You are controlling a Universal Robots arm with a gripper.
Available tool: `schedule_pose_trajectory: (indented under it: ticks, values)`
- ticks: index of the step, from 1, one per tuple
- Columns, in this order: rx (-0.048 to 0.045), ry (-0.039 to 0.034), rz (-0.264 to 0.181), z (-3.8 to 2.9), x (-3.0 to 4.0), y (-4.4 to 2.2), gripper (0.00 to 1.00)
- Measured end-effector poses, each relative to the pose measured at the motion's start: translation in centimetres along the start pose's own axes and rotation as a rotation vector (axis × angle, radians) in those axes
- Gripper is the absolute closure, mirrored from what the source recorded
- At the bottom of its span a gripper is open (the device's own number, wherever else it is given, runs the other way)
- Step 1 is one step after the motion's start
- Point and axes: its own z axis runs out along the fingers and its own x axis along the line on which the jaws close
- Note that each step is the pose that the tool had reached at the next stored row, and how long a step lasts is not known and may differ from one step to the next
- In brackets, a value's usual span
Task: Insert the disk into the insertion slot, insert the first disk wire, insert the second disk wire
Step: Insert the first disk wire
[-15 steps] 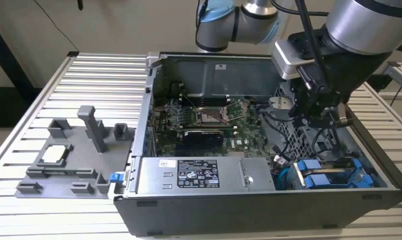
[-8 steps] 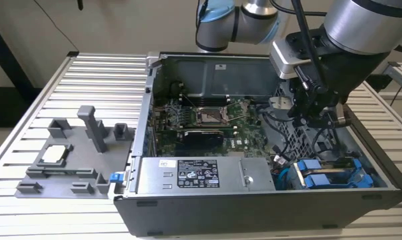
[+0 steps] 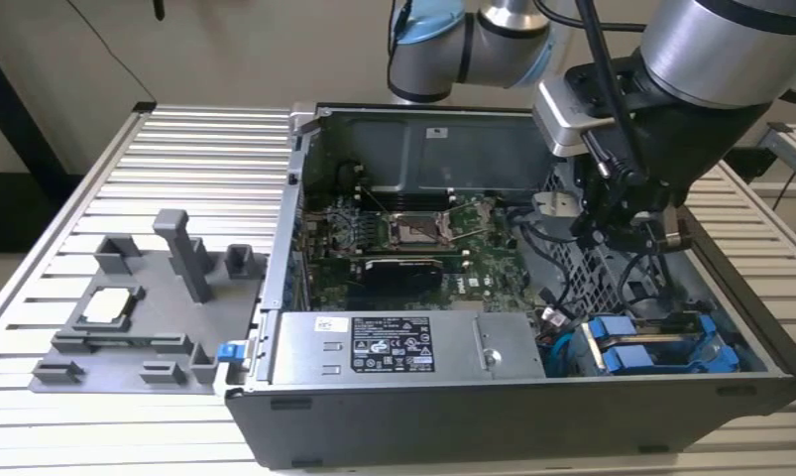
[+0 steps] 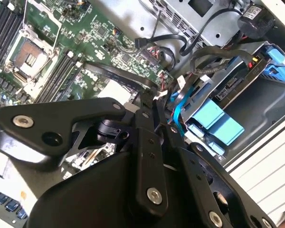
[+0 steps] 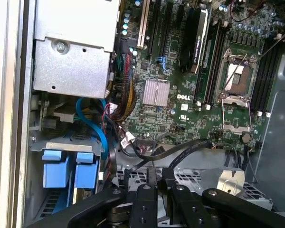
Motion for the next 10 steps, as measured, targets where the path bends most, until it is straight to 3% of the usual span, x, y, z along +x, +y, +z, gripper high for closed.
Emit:
schedule_pose_trajectory:
  ticks: [4,5,10]
  values:
    - [0.0000,-0.0001,0.000,0.00,0.00,0.01,0.84]
    - [0.0000,0.0000,0.000,0.00,0.00,0.01,0.89]
    - [-0.0004,0.0018,0.000,-0.14,-0.03,0.00,0.89]
